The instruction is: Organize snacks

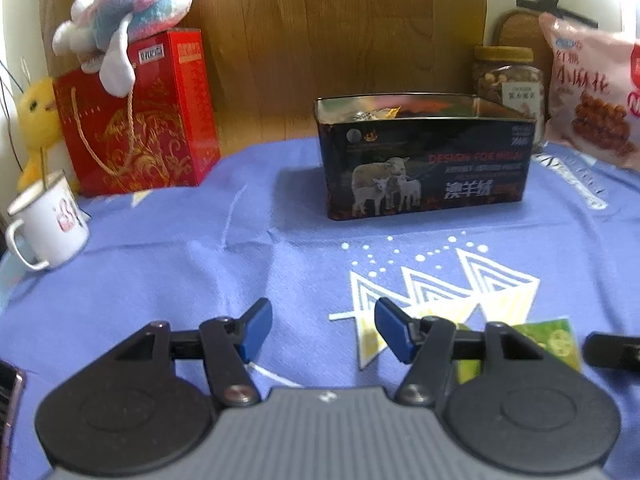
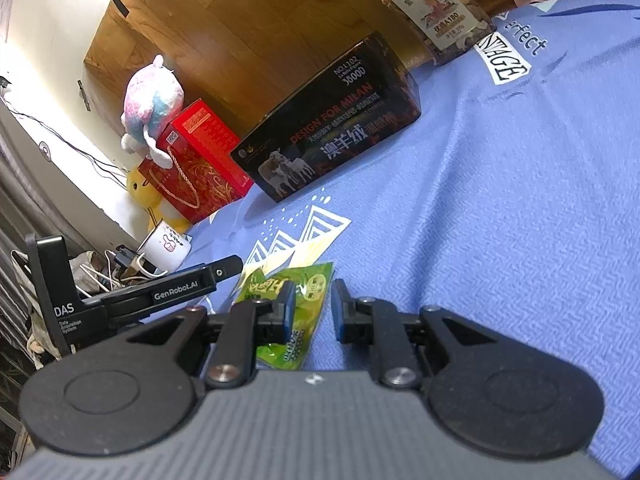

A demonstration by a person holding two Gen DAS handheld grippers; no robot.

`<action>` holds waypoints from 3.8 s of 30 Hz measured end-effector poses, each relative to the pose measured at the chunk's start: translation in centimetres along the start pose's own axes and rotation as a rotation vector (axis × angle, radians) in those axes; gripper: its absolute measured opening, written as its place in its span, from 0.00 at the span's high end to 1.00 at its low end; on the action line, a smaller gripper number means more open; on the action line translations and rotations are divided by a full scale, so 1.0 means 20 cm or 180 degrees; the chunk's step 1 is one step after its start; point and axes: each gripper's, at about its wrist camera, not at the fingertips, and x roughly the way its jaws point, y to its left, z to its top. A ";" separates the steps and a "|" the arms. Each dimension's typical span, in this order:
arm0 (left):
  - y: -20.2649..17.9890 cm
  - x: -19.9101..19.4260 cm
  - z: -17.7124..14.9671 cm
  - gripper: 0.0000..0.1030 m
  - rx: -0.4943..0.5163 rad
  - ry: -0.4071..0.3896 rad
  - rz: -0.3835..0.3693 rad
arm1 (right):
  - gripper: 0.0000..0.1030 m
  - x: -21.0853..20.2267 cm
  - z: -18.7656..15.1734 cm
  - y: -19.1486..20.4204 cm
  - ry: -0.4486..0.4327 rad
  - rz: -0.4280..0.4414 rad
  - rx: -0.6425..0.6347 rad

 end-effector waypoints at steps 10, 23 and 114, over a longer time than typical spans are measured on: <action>0.17 -0.04 -0.04 0.43 -0.0708 0.0329 -0.1375 | 0.79 -0.01 0.00 -0.02 0.0013 0.0055 0.0119; -0.01 -0.06 -0.10 0.72 -0.0442 0.0264 -0.1500 | 0.78 0.03 -0.04 0.05 0.0100 0.0039 0.0037; -0.35 -0.64 -0.15 0.00 0.0131 -0.0509 0.0203 | 0.23 -0.43 -0.32 0.42 -0.0705 -0.0481 -0.0289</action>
